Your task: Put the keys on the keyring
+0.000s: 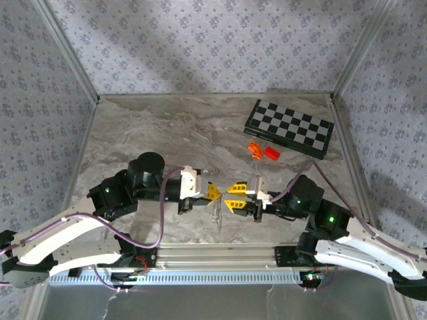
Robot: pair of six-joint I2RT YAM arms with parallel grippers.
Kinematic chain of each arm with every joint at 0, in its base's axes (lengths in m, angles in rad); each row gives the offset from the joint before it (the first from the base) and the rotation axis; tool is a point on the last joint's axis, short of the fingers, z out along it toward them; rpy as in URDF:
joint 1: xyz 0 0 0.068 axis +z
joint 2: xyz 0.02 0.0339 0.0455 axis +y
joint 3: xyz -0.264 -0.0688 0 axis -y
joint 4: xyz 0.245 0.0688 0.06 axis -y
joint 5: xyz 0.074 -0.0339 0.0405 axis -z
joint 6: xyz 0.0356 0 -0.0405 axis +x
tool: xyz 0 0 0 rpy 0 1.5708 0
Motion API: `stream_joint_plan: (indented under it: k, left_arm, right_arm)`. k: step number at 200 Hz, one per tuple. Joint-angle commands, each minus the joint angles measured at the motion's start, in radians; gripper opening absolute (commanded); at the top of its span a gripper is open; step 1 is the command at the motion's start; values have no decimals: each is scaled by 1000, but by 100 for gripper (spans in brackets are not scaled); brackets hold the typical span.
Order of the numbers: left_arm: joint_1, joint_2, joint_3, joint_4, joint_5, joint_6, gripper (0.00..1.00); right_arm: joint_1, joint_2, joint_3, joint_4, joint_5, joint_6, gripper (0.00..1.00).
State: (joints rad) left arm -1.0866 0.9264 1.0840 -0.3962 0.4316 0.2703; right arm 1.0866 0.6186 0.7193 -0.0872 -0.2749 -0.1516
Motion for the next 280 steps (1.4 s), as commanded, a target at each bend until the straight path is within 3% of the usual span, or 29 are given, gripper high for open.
stream_joint_plan:
  k: [1, 89, 164, 238, 280]
  left_arm:
    - [1, 3, 37, -42, -16, 39, 0]
    - [0, 13, 38, -73, -8, 61, 0]
    - [1, 29, 50, -86, -3, 72, 0]
    - [-1, 44, 59, -101, -3, 81, 0]
    - [-1, 47, 70, -105, 0, 84, 0]
  right_arm:
    - [9, -6, 17, 3, 25, -19, 29]
    - [13, 42, 38, -28, 39, -30, 22]
    - [28, 43, 29, -7, 65, -38, 9]
    - [38, 43, 18, 13, 91, -35, 15]
    - [39, 57, 17, 15, 94, -37, 9]
